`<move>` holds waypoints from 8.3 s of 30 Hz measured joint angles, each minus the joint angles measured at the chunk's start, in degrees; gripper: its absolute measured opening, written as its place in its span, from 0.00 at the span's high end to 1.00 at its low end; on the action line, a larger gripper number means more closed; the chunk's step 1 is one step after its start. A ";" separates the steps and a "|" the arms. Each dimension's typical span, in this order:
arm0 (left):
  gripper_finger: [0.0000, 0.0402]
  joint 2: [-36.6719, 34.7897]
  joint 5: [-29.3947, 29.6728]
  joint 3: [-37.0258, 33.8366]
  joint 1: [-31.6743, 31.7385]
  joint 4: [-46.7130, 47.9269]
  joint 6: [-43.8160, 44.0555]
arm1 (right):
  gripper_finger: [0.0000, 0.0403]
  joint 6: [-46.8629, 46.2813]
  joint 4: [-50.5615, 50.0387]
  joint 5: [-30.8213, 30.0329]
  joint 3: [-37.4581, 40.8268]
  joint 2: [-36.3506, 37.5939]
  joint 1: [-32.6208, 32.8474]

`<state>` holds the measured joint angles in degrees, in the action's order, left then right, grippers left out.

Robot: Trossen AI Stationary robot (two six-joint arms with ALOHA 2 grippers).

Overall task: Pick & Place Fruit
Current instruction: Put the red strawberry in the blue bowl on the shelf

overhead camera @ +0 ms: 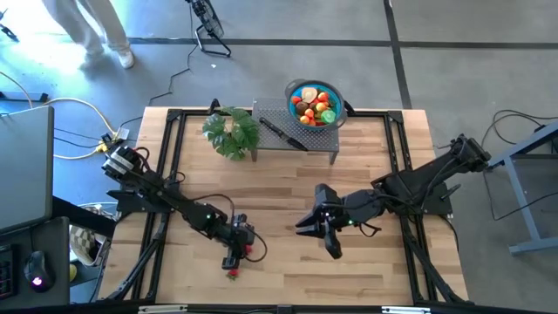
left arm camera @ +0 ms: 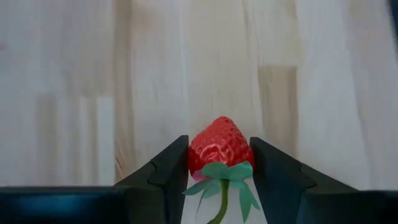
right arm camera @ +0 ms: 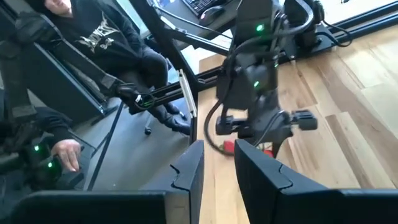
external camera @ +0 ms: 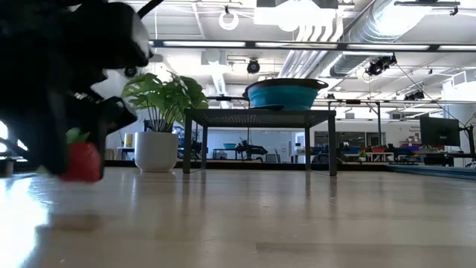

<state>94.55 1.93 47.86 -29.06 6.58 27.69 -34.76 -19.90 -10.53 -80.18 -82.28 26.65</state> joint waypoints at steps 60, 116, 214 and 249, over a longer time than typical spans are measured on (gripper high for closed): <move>0.63 -32.45 42.35 12.59 16.38 -13.01 -48.94 | 0.80 6.10 3.40 3.49 -0.02 13.68 -25.76; 0.63 -24.16 39.06 12.52 16.35 -23.55 -52.90 | 0.32 -10.10 25.69 22.98 0.00 -4.79 -32.76; 0.32 -29.23 49.64 12.52 16.33 -15.77 -48.40 | 0.65 -9.86 23.39 24.20 -0.02 -4.84 -40.67; 0.32 -31.42 56.30 12.55 16.33 -12.46 -48.40 | 0.66 0.55 -4.73 2.77 -0.02 -4.63 -55.55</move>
<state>63.13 58.24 60.40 -12.73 -5.89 -20.71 -34.22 -24.63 -7.75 -80.20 -86.91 -28.90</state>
